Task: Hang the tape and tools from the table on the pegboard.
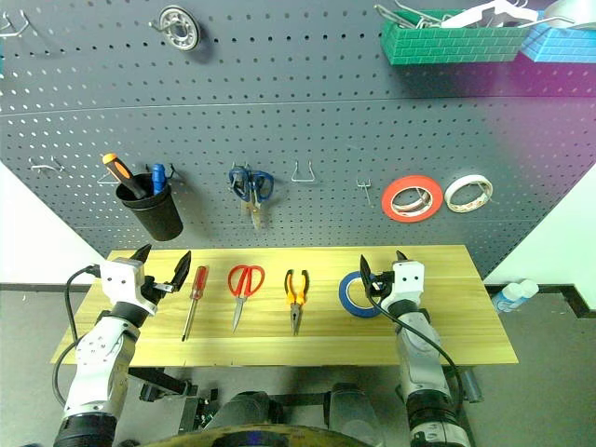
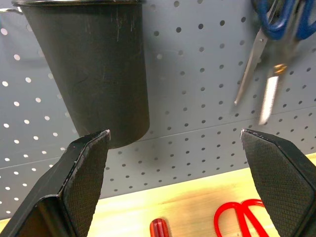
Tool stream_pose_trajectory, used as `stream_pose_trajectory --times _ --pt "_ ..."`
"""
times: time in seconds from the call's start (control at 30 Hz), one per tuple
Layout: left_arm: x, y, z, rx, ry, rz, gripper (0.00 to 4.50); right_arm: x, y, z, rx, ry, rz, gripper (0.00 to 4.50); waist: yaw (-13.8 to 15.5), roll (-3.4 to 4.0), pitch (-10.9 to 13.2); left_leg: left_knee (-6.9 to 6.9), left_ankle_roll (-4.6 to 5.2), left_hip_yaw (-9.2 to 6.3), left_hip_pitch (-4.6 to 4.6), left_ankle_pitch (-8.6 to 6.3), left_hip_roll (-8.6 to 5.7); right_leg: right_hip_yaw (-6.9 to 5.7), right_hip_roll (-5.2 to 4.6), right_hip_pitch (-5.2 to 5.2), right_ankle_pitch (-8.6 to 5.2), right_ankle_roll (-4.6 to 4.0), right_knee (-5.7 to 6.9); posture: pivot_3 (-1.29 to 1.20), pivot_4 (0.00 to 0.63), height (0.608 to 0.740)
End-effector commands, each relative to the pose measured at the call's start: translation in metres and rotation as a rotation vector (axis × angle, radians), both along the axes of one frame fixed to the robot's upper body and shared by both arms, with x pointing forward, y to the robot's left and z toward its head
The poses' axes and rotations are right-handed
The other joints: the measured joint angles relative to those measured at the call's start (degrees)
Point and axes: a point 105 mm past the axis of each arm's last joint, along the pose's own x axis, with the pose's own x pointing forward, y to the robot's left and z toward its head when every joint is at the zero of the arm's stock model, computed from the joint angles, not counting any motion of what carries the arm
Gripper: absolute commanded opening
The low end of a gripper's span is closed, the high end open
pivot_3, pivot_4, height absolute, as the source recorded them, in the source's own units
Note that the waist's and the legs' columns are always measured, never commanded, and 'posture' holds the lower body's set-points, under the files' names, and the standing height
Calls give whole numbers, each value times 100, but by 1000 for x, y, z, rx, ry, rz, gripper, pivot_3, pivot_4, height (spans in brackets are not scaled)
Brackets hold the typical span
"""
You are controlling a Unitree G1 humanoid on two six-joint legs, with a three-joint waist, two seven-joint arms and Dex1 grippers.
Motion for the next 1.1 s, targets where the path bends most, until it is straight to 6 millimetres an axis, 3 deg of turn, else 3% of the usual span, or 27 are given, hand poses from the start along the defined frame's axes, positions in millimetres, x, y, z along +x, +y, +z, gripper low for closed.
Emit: stream_pose_trajectory --times 0.03,0.17,0.3,0.37,0.43,0.5,0.53,0.63,0.73,0.87,1.1 --pt "6 0 6 5 -14 -24 4425 13 3 16 -6 -61 37 4500 8 0 0 0 0 0 0 0 0 0 0 0 0 0 0 -32 0 734" --pt "8 -46 -27 -96 102 -165 4425 20 31 18 6 -68 131 4500 81 1 -1 0 1 0 2 1 0 0 2 2 1 -1 2 -13 0 734" --pt "-1 -107 -52 -139 179 -332 4425 20 63 24 -20 -102 217 4500 173 -3 -3 1 1 2 4 0 0 3 4 4 2 0 0 -18 0 734" --pt "-14 -148 -68 -150 226 -430 4425 19 74 26 -12 -113 233 4500 186 -5 -5 1 2 2 -7 0 -1 4 3 -8 2 0 1 -17 0 734" --pt "13 -102 -25 -82 179 -491 4425 20 77 28 -20 -123 231 4500 178 -26 3 1 2 3 -10 0 -1 7 2 -13 2 0 6 -22 0 734" --pt "24 -74 11 -57 162 -550 4425 41 30 43 -43 -108 208 4500 146 -39 29 2 -3 1 -12 3 27 5 34 -25 15 -25 15 -25 0 734" --pt "24 -70 15 -41 167 -562 4425 48 14 51 -43 -107 201 4500 139 -18 43 9 -12 3 -14 7 48 3 57 -28 32 -51 11 -24 0 734" --pt "24 -63 23 -11 161 -587 4425 52 3 56 -35 -103 206 4500 154 64 11 14 -9 27 2 22 46 7 45 -4 41 -55 -5 -30 0 734" --pt "21 -61 27 14 153 -609 4425 52 1 56 -12 -108 197 4500 119 4 3 -14 19 41 91 4 53 20 50 77 21 -29 -17 -34 0 734" --pt "5 -72 31 -24 176 -733 4425 52 1 54 -9 -104 198 4500 125 -13 15 -41 17 47 74 5 67 28 61 38 24 -43 -11 -35 0 734" --pt "1 -74 33 -52 146 -737 4425 50 0 55 -9 -111 198 4500 148 -13 15 -52 17 68 75 5 65 47 53 31 24 -43 -13 -37 0 734"
